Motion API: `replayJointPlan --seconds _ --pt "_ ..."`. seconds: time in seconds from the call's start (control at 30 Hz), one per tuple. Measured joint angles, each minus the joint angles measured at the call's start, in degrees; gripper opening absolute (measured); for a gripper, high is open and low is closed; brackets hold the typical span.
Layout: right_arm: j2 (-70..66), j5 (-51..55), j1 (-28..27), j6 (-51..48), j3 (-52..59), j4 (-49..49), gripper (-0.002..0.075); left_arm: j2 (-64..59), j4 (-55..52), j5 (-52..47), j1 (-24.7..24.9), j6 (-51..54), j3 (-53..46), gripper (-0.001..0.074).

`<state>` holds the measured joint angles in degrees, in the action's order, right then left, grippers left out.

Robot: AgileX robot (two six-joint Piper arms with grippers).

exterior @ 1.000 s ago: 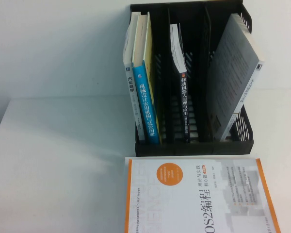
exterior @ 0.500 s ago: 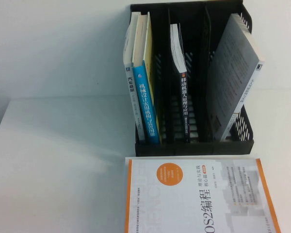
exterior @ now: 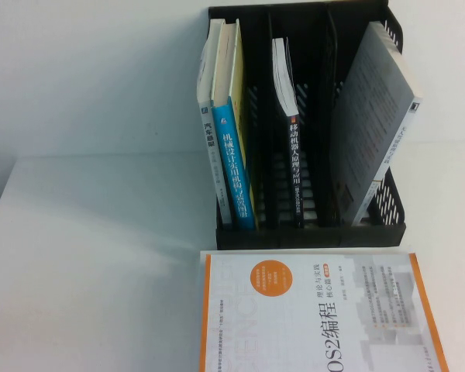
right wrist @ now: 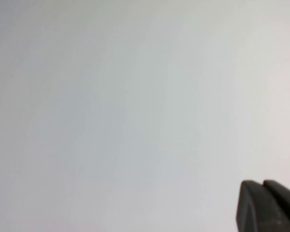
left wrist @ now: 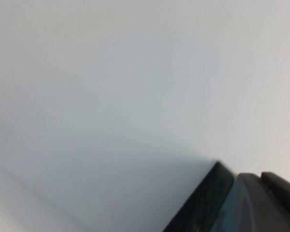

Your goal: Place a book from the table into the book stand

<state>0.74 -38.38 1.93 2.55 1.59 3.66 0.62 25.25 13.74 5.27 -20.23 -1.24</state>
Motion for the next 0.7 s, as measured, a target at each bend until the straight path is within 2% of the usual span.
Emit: replayJointPlan --seconds 0.17,0.23,0.33,0.4,0.47,0.6,0.7 --pt "0.0 -8.0 0.0 4.6 -0.7 -1.3 -0.0003 0.0 -7.2 14.3 0.0 -5.8 0.0 -0.0004" --pt "0.0 -6.6 0.0 5.6 -3.5 -0.5 -0.0003 0.0 -15.5 16.9 0.0 -8.4 0.7 -0.0004" --pt "0.0 -1.8 0.0 6.3 -11.9 4.4 -0.0003 0.0 -31.8 15.0 0.0 -14.1 6.1 -0.0004" --pt "-0.2 3.2 0.0 6.5 -18.0 7.1 -0.0003 0.1 -43.2 12.2 0.0 -18.9 11.7 -0.0004" --pt "-2.0 9.3 0.0 7.0 -25.2 7.7 -0.0003 -0.6 -49.7 8.0 0.0 -23.9 17.2 -0.0004" --pt "-7.9 25.7 0.0 6.7 -39.0 6.2 -0.0003 -7.3 -53.7 -7.9 0.0 -27.9 28.7 -0.0004" --pt "-13.2 42.2 0.0 3.7 -47.9 6.6 -0.0003 -14.2 -54.0 -19.2 0.0 -28.2 36.5 -0.0004"
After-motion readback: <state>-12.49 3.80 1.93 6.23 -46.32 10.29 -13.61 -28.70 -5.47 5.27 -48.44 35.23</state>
